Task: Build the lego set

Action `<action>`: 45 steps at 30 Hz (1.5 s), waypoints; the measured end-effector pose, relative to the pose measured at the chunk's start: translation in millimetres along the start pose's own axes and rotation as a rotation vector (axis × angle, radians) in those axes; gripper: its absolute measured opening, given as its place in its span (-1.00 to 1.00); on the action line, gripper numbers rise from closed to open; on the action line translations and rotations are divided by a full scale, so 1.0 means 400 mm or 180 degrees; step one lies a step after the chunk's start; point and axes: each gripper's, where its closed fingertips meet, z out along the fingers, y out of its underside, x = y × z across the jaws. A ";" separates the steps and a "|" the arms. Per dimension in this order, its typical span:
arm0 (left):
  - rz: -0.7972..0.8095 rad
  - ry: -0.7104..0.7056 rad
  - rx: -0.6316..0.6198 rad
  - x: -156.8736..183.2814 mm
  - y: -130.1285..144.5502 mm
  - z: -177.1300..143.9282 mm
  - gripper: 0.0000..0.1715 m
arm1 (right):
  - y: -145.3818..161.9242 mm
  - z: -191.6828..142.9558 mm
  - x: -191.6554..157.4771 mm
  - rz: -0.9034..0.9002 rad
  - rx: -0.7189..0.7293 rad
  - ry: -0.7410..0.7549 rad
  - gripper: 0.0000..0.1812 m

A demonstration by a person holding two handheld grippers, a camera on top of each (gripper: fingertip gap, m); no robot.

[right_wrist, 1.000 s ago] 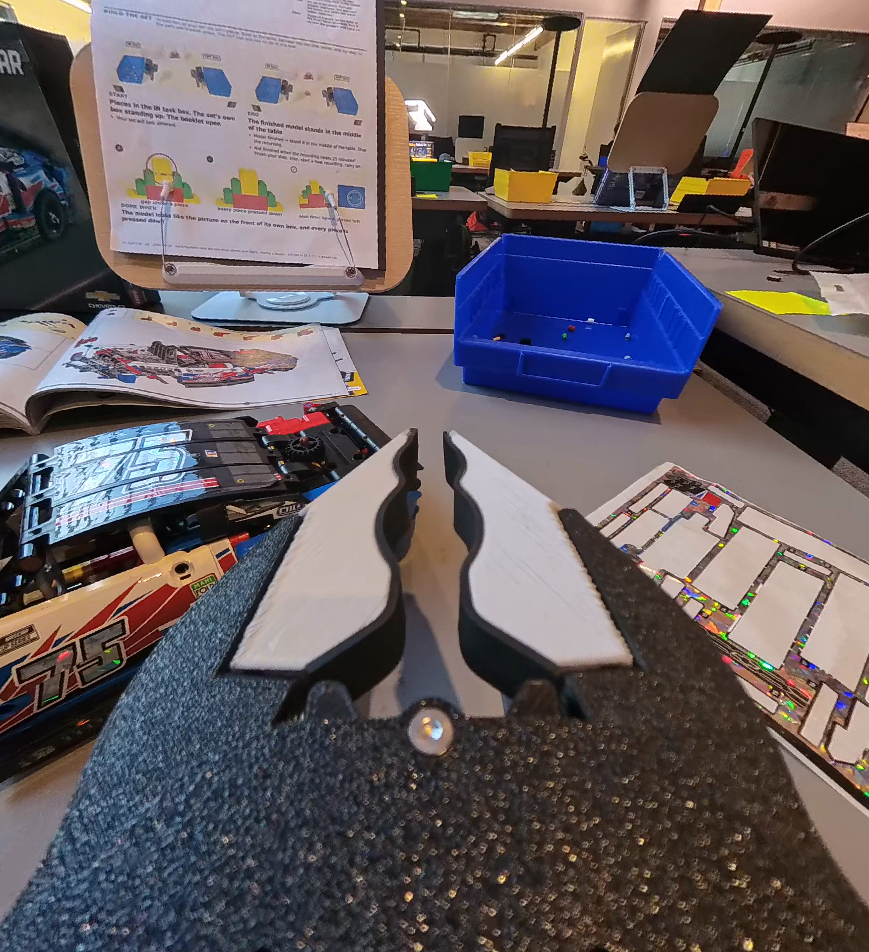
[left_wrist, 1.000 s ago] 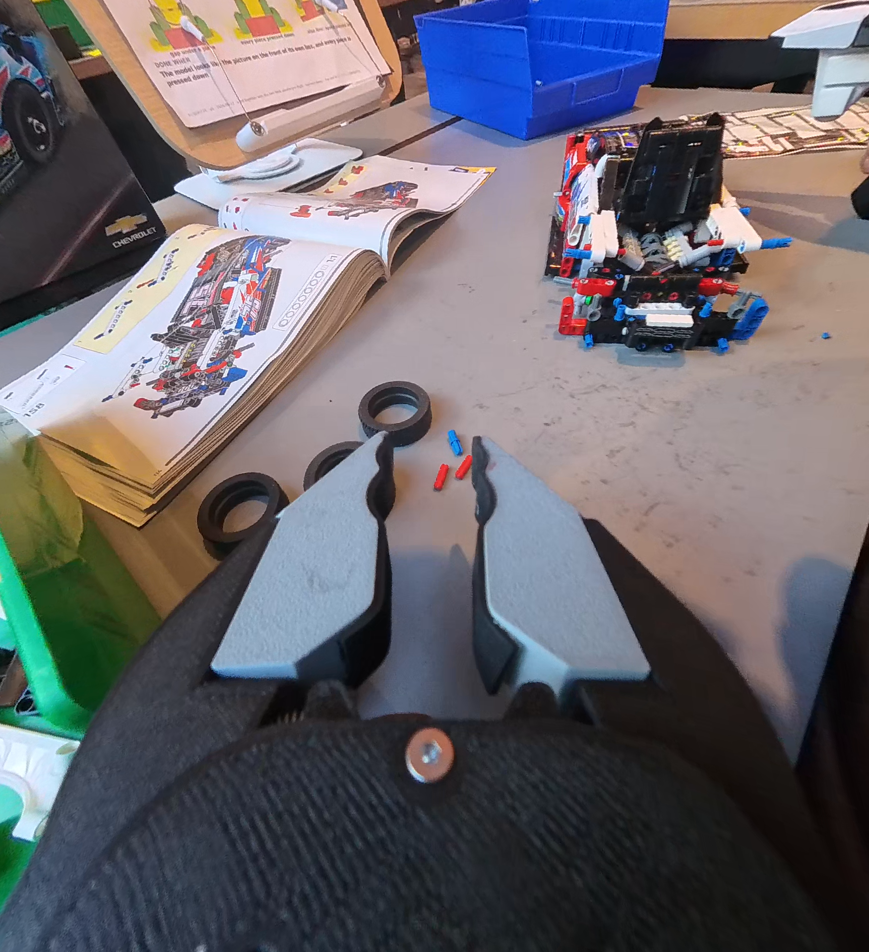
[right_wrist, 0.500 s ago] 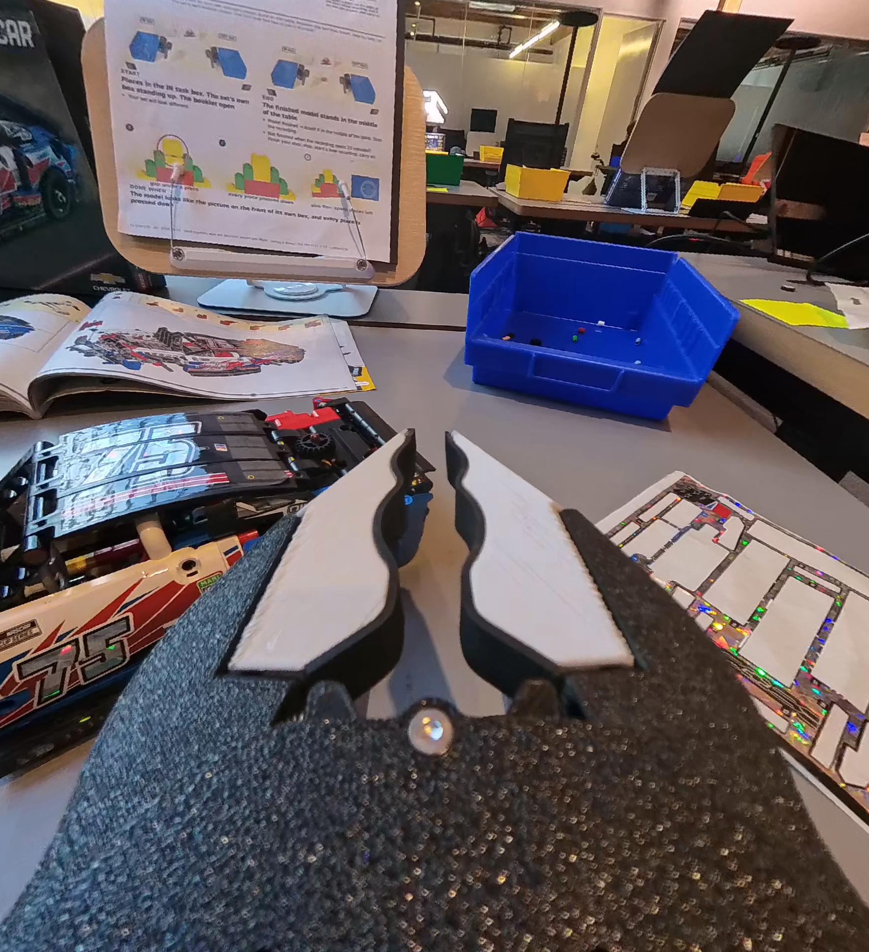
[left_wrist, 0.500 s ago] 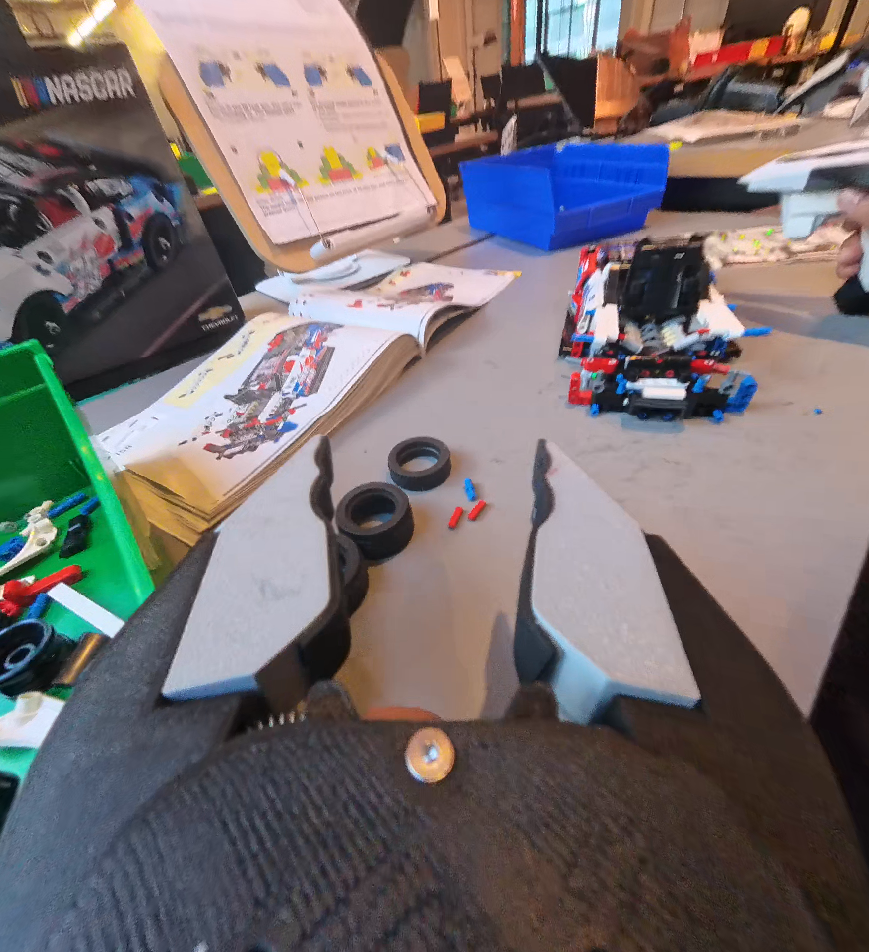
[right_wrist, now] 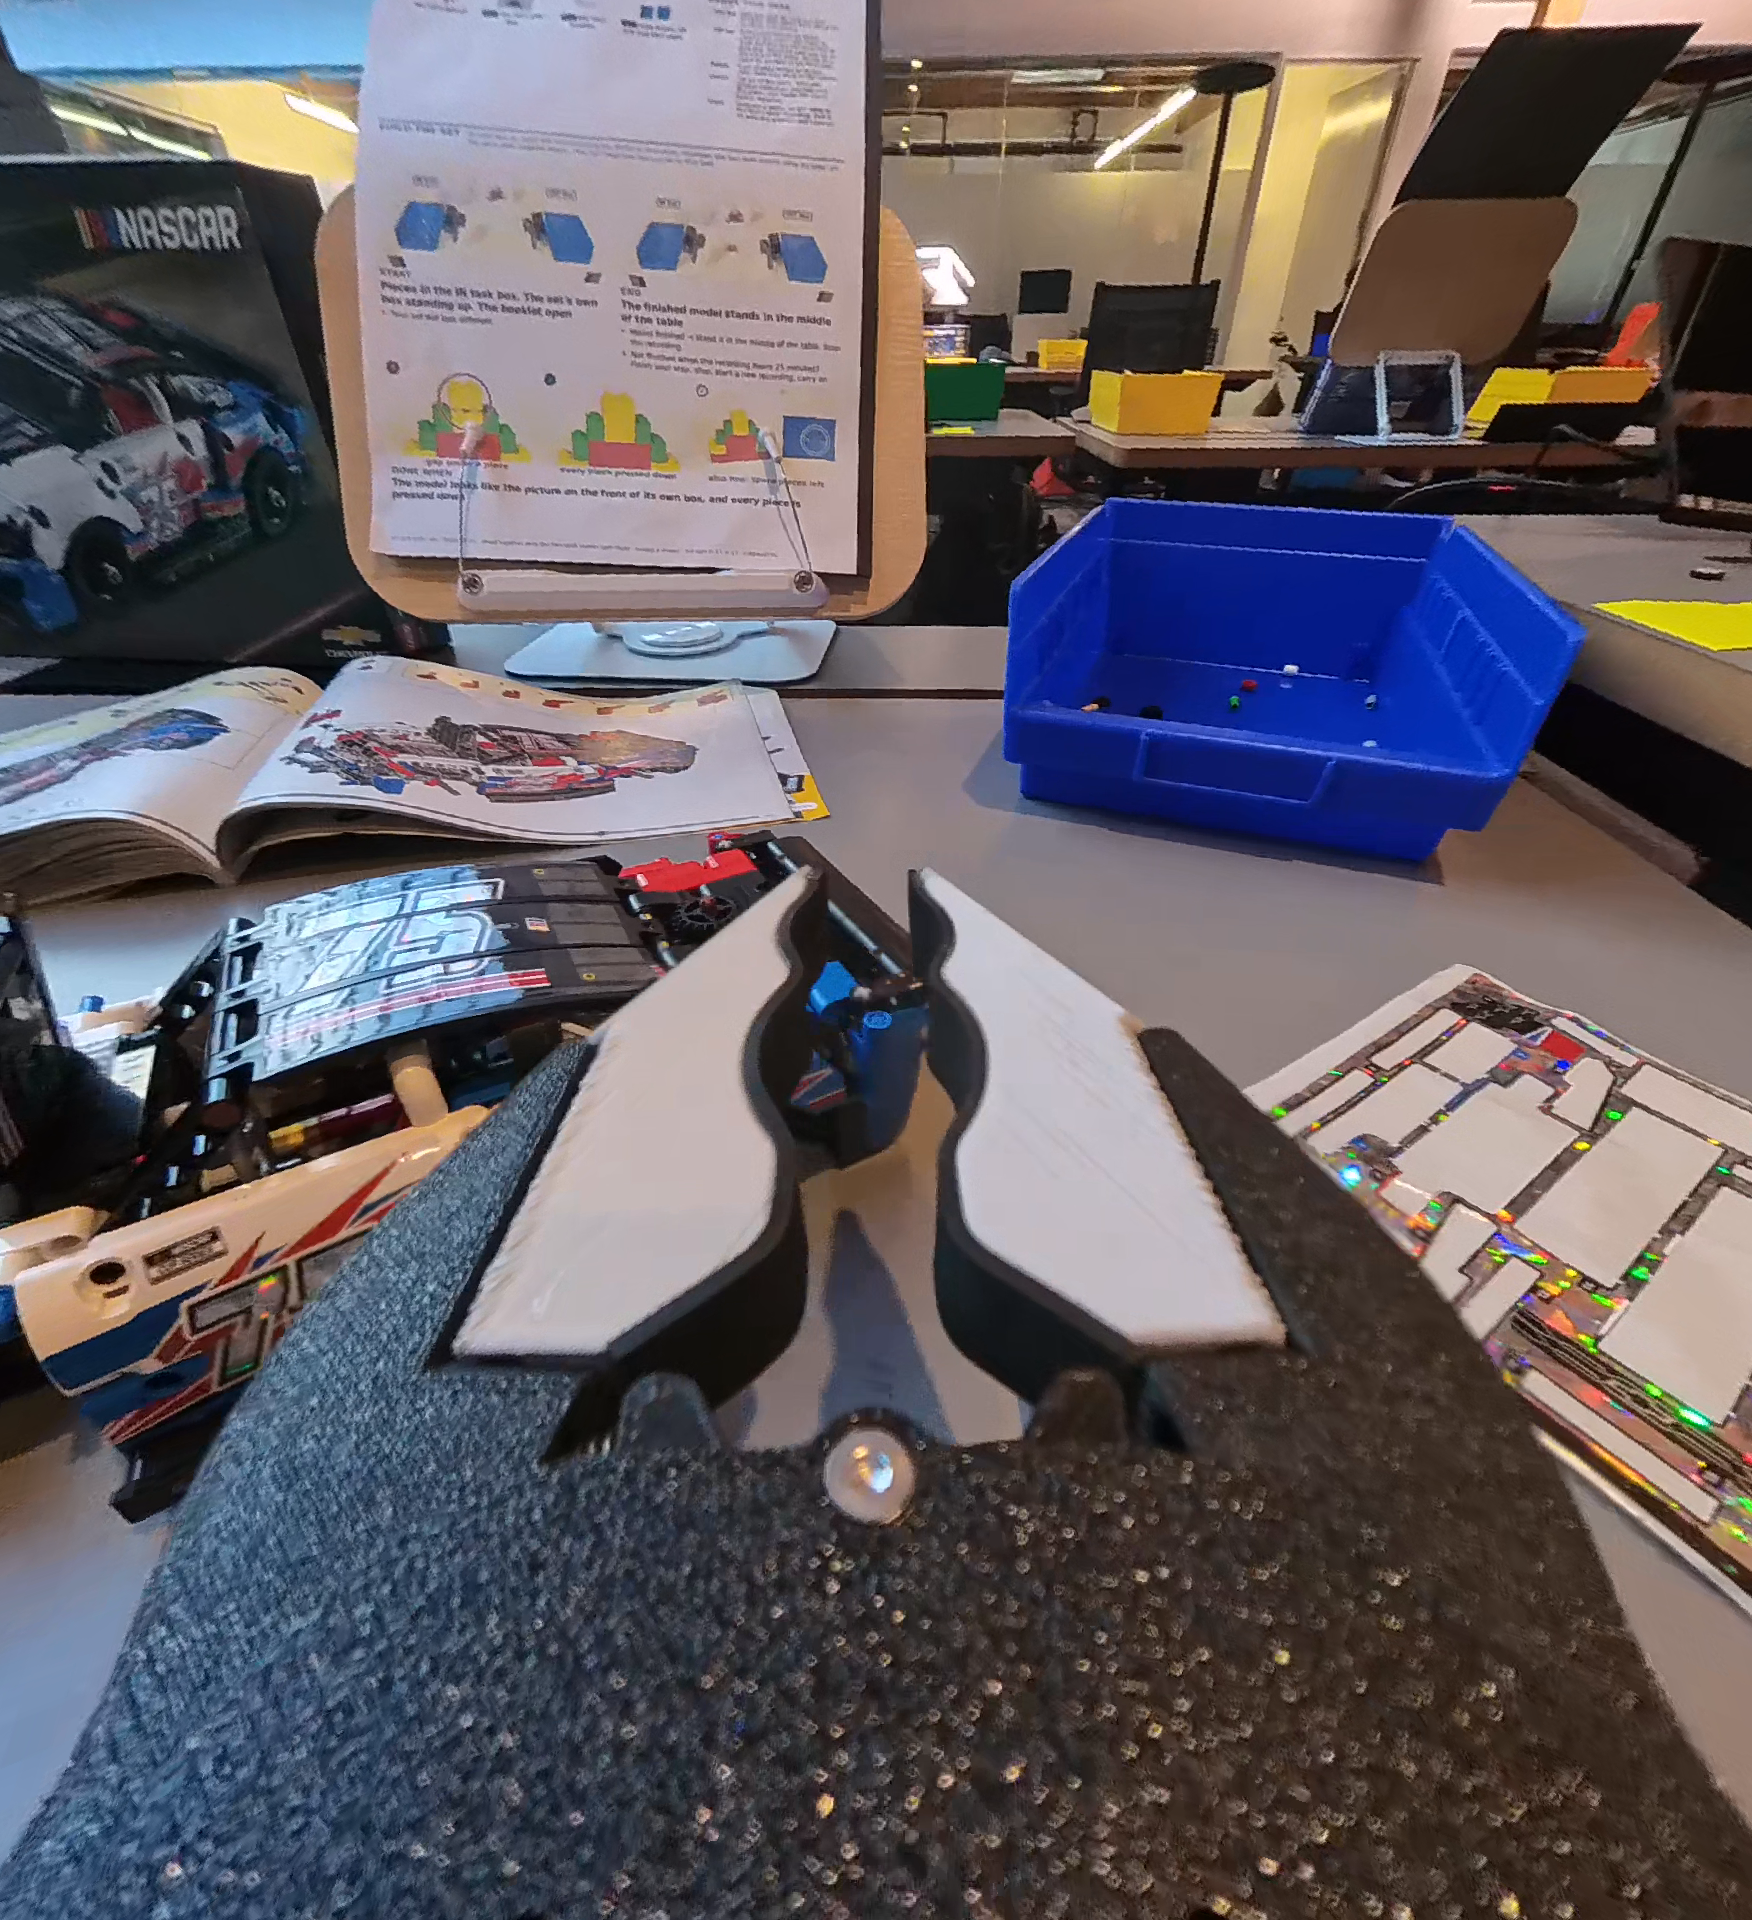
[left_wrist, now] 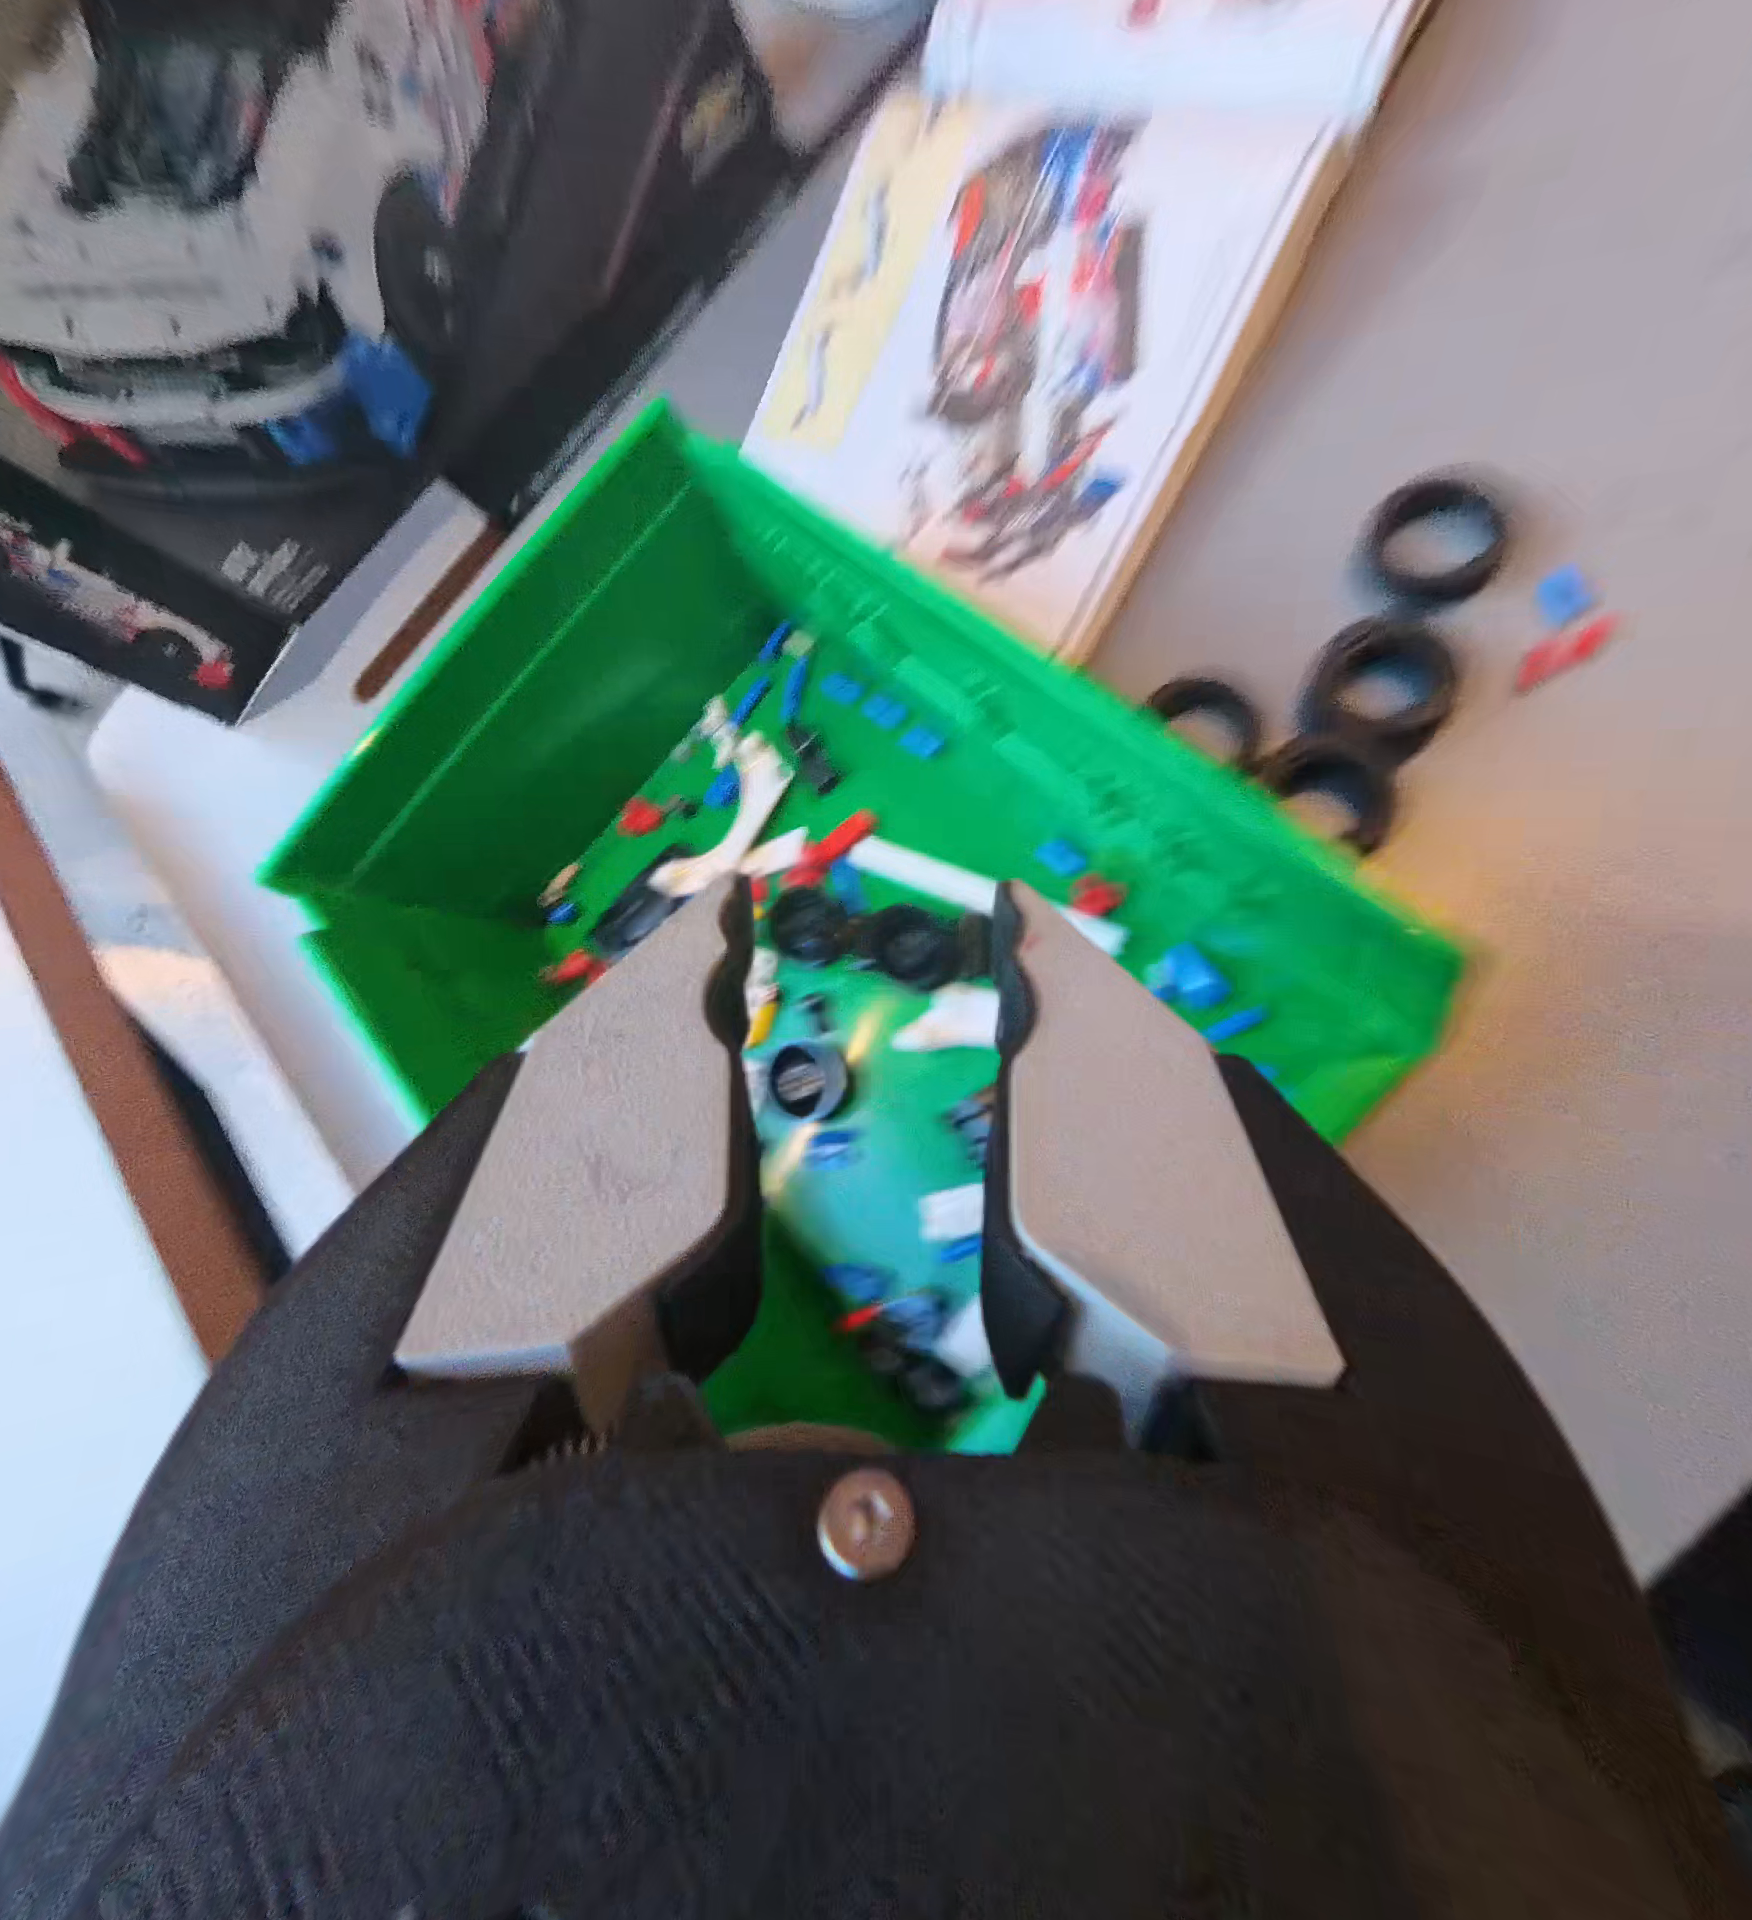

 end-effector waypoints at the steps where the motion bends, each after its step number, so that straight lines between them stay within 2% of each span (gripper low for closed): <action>1: 0.0114 0.0022 -0.0271 -0.054 0.021 0.029 -0.50 | -0.002 -0.001 -0.002 0.0039 0.0018 -0.0032 -0.84; 4: 0.0450 0.0304 -0.1060 -0.164 0.092 0.120 -0.57 | -0.008 -0.007 -0.003 0.0149 0.0083 -0.0093 -0.84; 6: 0.0596 0.0535 -0.1457 -0.193 0.136 0.175 -0.70 | -0.010 -0.010 -0.004 0.0191 0.0102 -0.0116 -0.84; 9: 0.0979 0.0641 -0.2092 -0.226 0.204 0.237 -0.67 | -0.009 -0.010 -0.006 0.0215 0.0099 -0.0132 -0.84; 11: 0.1265 0.0970 -0.2253 -0.203 0.232 0.264 -0.68 | -0.008 -0.009 -0.014 0.0218 0.0076 -0.0177 -0.84; 13: 0.1543 0.0998 -0.2498 -0.223 0.258 0.284 -0.72 | -0.006 -0.006 -0.022 0.0190 0.0060 -0.0205 -0.84; 19: 0.1820 0.1034 -0.2977 -0.272 0.303 0.328 -0.77 | -0.006 0.002 -0.037 0.0210 0.0044 -0.0290 -0.85; 23: 0.1756 0.1123 -0.3051 -0.272 0.311 0.346 -0.81 | -0.010 -0.003 -0.033 0.0295 0.0093 -0.0318 -0.85; 26: 0.1624 0.1229 -0.3169 -0.269 0.315 0.345 -0.93 | -0.012 -0.006 -0.029 0.0370 0.0116 -0.0341 -0.85; 30: 0.1556 0.1322 -0.3299 -0.268 0.319 0.339 -0.96 | -0.013 -0.011 -0.029 0.0424 0.0126 -0.0367 -0.85; 34: 0.1515 0.1453 -0.3217 -0.249 0.306 0.326 -0.96 | -0.013 -0.018 -0.027 0.0452 0.0130 -0.0381 -0.84; 40: 0.1517 0.1427 -0.2993 -0.242 0.247 0.272 -0.97 | -0.013 -0.023 -0.023 0.0471 0.0134 -0.0368 -0.84; 45: 0.1567 0.1151 -0.2354 -0.222 0.124 0.222 -0.96 | -0.010 -0.018 -0.029 0.0391 0.0103 -0.0357 -0.85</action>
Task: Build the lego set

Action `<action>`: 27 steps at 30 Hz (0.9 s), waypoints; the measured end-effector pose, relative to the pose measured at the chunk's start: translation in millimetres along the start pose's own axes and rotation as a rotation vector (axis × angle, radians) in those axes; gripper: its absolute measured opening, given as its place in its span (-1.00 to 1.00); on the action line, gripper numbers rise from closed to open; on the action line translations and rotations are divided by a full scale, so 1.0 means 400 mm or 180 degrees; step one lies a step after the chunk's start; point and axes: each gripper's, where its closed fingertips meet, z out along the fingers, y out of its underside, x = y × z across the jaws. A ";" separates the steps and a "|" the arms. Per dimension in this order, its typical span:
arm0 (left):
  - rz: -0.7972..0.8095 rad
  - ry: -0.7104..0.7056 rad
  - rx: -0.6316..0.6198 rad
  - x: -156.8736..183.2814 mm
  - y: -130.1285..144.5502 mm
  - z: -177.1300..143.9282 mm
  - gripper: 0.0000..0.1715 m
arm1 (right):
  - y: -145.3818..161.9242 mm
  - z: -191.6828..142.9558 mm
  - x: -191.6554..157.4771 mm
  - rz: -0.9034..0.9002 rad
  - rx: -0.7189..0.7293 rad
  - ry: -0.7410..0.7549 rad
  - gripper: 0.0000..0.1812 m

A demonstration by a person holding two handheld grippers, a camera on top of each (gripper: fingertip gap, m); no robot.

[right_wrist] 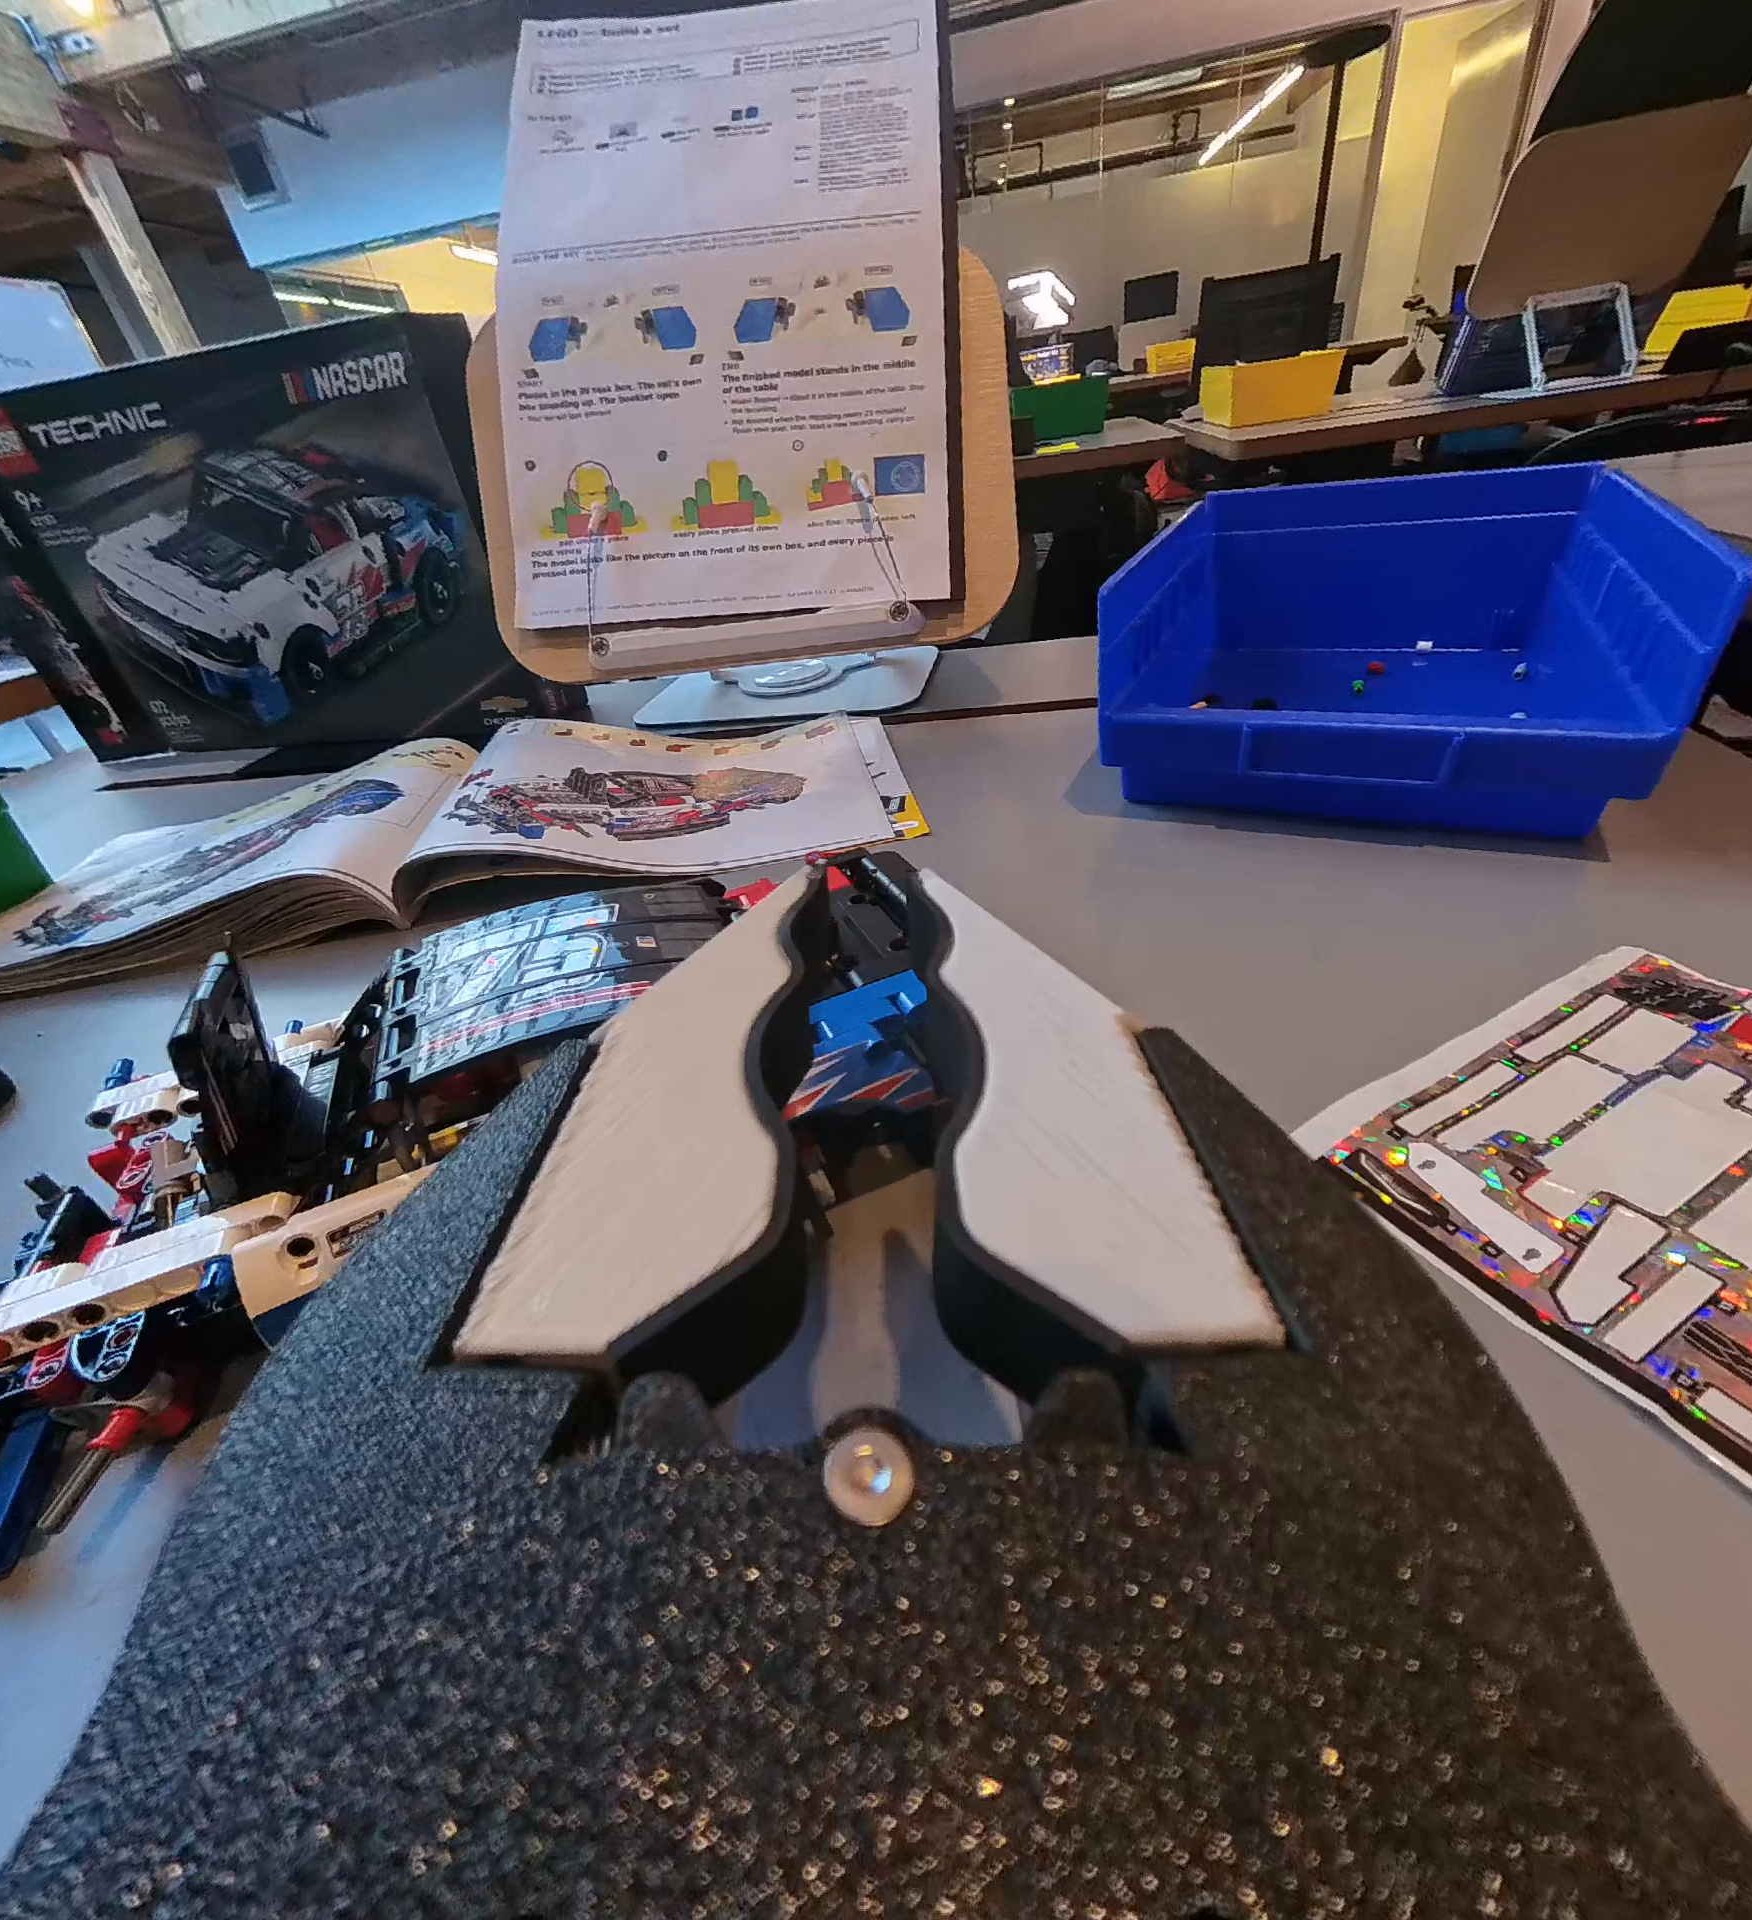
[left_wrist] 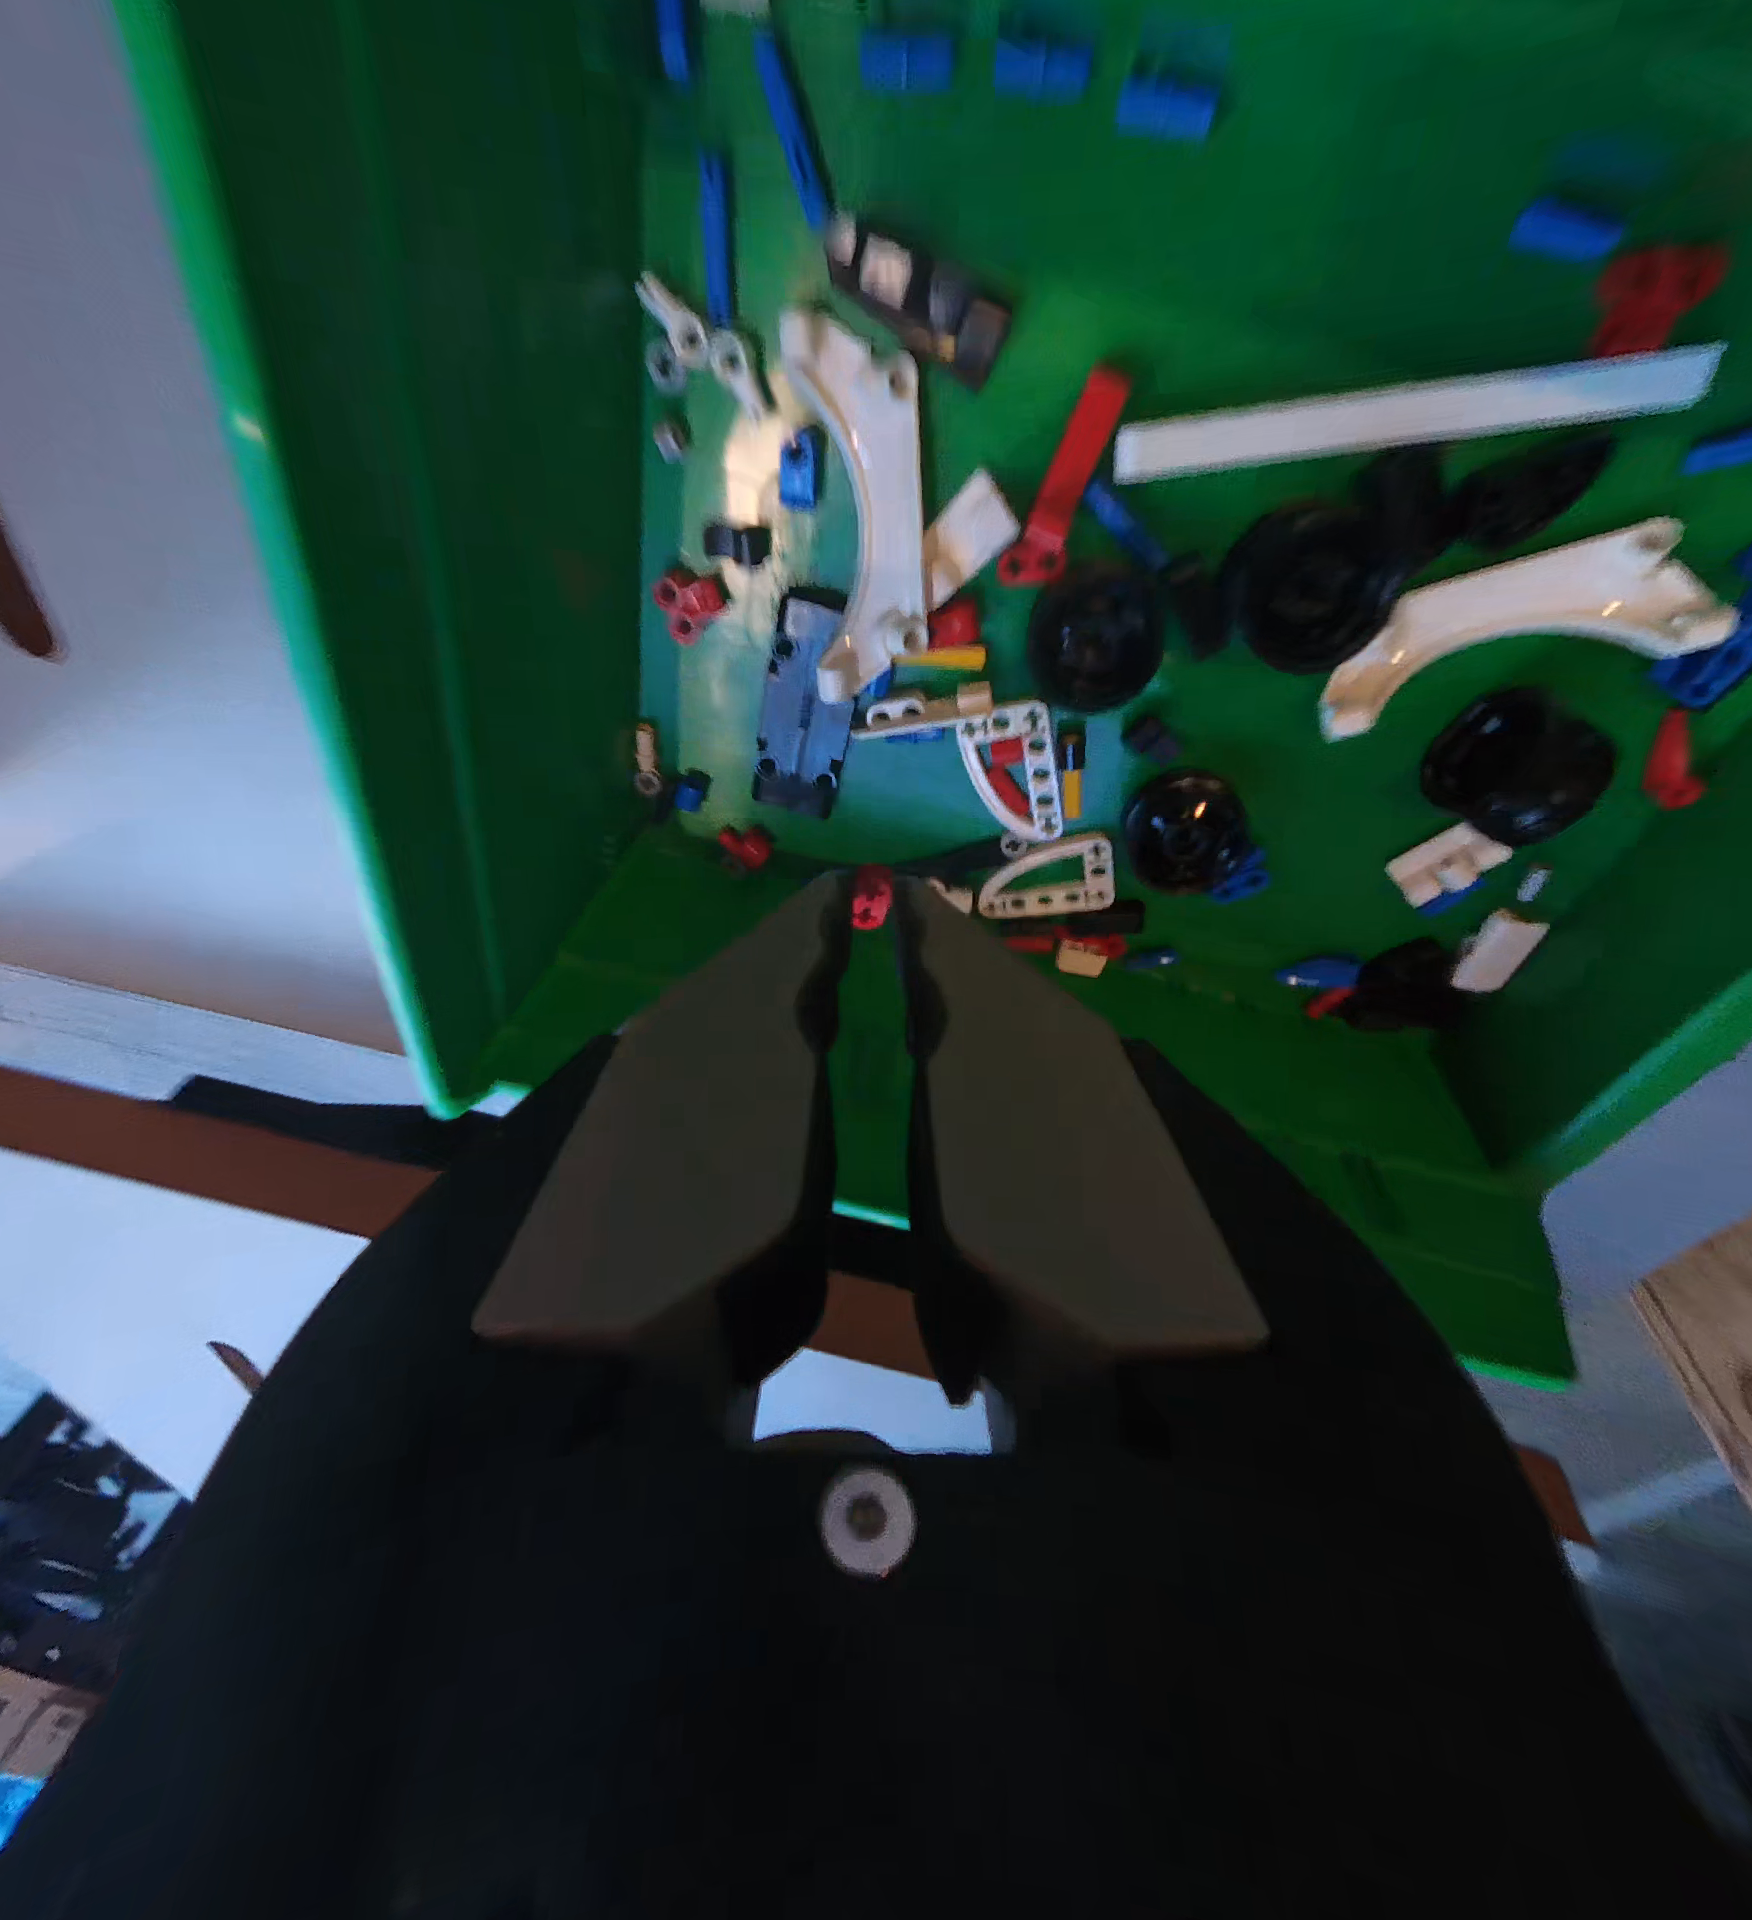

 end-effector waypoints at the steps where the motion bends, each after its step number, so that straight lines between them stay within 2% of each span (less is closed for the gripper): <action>1: 0.0028 -0.0126 0.0158 0.007 -0.026 -0.032 -0.96 | 0.000 0.000 -0.001 -0.0019 0.0000 0.0004 -0.85; 4: 0.0197 -0.0478 0.0846 0.073 -0.153 -0.151 -0.96 | -0.002 -0.001 -0.004 -0.0048 0.0010 0.0003 -0.85; 6: 0.0418 -0.0637 0.1267 0.160 -0.252 -0.221 -0.95 | -0.004 -0.003 -0.003 -0.0040 0.0020 0.0009 -0.86; 8: 0.0654 -0.0827 0.1551 0.246 -0.345 -0.259 -0.96 | -0.005 -0.004 -0.002 -0.0024 0.0026 0.0009 -0.86; 10: 0.0862 -0.0769 0.1653 0.345 -0.426 -0.248 -0.95 | -0.005 -0.004 -0.002 -0.0019 0.0031 0.0008 -0.86; 14: 0.1219 -0.0406 0.1624 0.504 -0.544 -0.143 -0.95 | -0.010 -0.007 -0.003 -0.0014 0.0050 -0.0001 -0.87; 17: 0.1321 -0.0116 0.1425 0.560 -0.578 -0.046 -0.95 | -0.017 -0.014 -0.003 0.0001 0.0084 -0.0010 -0.86; 20: 0.1483 -0.0094 0.1167 0.577 -0.568 0.019 -0.95 | -0.021 -0.020 0.004 0.0042 0.0114 -0.0007 -0.87; 23: 0.1616 -0.0106 0.0967 0.580 -0.550 0.056 -0.94 | -0.020 -0.019 0.010 0.0079 0.0119 -0.0007 -0.87; 24: 0.1616 -0.0103 0.0939 0.581 -0.548 0.062 -0.86 | -0.018 -0.017 0.010 0.0092 0.0111 -0.0010 -0.86; 27: 0.1568 -0.0038 0.1011 0.587 -0.554 0.060 -0.84 | -0.017 -0.015 0.006 0.0099 0.0100 -0.0029 -0.87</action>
